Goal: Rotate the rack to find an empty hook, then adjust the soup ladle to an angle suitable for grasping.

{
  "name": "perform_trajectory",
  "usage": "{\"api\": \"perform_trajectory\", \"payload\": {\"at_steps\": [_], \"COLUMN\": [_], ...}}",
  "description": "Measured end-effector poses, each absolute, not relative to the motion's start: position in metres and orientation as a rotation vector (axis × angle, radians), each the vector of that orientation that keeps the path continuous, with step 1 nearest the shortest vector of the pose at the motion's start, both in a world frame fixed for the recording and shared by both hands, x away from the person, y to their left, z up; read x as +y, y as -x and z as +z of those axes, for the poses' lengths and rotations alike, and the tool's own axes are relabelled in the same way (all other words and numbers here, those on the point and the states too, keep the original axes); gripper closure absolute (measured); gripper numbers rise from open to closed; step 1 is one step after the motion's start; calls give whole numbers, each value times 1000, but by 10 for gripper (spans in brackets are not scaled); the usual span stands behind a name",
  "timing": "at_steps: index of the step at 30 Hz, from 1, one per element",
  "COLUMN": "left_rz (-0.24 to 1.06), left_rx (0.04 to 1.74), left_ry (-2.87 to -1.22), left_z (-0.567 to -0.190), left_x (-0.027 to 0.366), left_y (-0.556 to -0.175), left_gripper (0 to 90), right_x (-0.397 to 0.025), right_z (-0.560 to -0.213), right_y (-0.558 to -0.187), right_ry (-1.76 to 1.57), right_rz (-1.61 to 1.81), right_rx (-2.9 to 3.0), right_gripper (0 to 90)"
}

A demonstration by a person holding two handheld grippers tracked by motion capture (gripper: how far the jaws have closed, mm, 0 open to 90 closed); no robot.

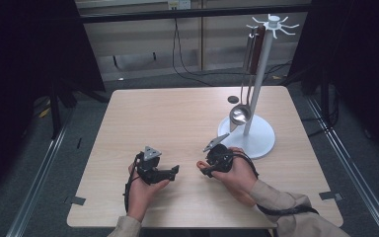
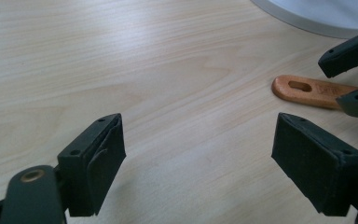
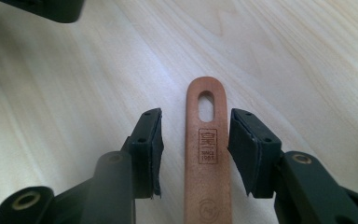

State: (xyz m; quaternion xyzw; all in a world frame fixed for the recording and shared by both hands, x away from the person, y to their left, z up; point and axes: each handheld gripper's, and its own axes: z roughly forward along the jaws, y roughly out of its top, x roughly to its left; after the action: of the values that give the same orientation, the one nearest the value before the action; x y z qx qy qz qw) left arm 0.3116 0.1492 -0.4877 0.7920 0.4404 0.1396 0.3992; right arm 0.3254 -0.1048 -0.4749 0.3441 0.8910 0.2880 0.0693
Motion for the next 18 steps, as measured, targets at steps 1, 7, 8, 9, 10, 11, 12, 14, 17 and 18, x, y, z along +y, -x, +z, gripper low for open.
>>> {"api": "perform_trajectory", "payload": {"at_steps": [1, 7, 8, 9, 10, 11, 12, 14, 17, 18], "left_rz": [351, 369, 368, 367, 368, 370, 369, 373, 375, 377], "left_rx": [1118, 1119, 1119, 1118, 1115, 1118, 1117, 1110, 1108, 1107], "left_ry": [-1997, -2003, -2003, -2001, -2001, -1999, -1997, -2002, -2006, -2011], "left_z": [-488, -488, -488, -488, -488, -488, -488, -487, -487, -487], "left_x": [150, 152, 153, 152, 153, 153, 153, 153, 153, 154], "left_y": [-311, -311, -311, -311, -311, -310, -310, -310, -309, -309], "left_gripper": [169, 166, 166, 166, 166, 165, 166, 166, 166, 166], "right_x": [-104, -103, -102, -102, -102, -103, -103, -103, -103, -102], "right_z": [-476, -482, -483, -484, -484, -484, -484, -484, -483, -483], "right_y": [-326, -328, -329, -329, -329, -329, -330, -331, -331, -331], "right_ry": [-1044, -1066, -1076, -1074, -1079, -1087, -1080, -1078, -1072, -1057], "right_rz": [858, 798, 797, 789, 787, 789, 796, 796, 771, 764], "right_rx": [2681, 2705, 2703, 2704, 2703, 2701, 2703, 2701, 2710, 2709], "right_gripper": [544, 548, 555, 555, 555, 555, 562, 601, 618, 617]}}
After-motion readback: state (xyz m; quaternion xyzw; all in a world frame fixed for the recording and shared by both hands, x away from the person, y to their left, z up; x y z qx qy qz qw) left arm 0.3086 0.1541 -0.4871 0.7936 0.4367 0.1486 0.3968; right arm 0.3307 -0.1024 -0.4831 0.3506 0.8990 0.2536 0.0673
